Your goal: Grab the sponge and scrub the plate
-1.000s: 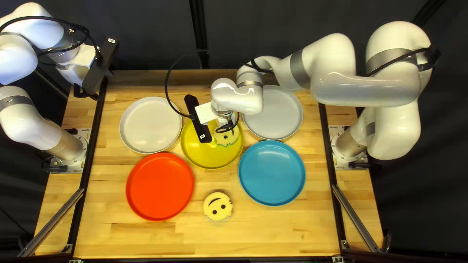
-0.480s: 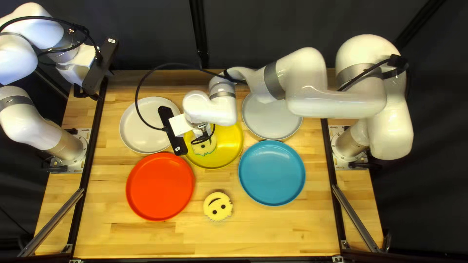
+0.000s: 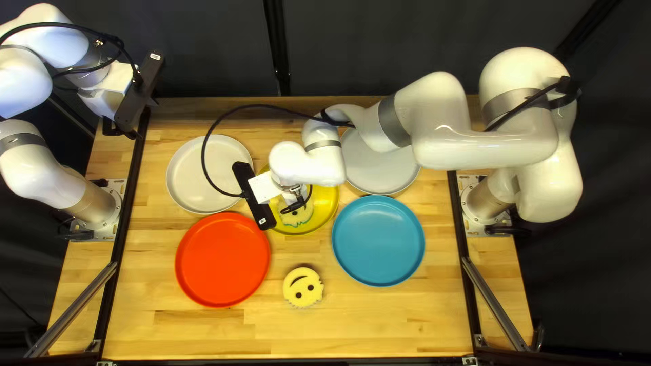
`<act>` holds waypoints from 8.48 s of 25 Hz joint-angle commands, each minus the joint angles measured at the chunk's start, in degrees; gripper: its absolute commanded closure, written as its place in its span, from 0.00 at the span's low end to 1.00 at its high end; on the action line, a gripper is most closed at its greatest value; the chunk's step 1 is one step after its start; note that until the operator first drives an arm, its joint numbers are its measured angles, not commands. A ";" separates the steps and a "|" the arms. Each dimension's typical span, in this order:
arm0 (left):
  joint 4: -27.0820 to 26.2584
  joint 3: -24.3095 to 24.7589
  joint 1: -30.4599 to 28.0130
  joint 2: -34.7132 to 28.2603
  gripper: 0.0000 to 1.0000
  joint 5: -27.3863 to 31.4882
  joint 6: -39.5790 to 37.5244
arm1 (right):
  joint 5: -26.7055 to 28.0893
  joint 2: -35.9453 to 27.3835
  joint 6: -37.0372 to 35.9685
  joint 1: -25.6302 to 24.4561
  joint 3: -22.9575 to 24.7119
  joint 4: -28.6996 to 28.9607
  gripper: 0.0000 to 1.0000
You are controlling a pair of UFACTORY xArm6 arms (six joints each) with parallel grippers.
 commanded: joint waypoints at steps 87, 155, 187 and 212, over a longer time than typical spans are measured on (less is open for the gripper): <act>0.00 0.00 0.00 0.00 0.00 0.00 0.00 | 33.68 -59.32 -40.08 -60.21 24.79 12.10 0.00; -2.49 4.35 -32.87 21.04 0.00 -34.28 -21.05 | 33.68 -59.32 -40.08 -60.21 24.79 12.10 0.00; 19.07 -22.45 -61.07 62.75 0.00 -51.48 -56.69 | 33.68 -59.32 -40.08 -60.21 24.79 12.10 0.00; 30.26 -39.19 -66.23 80.67 0.00 -51.52 -65.86 | 33.68 -59.32 -40.08 -60.21 24.79 12.10 0.00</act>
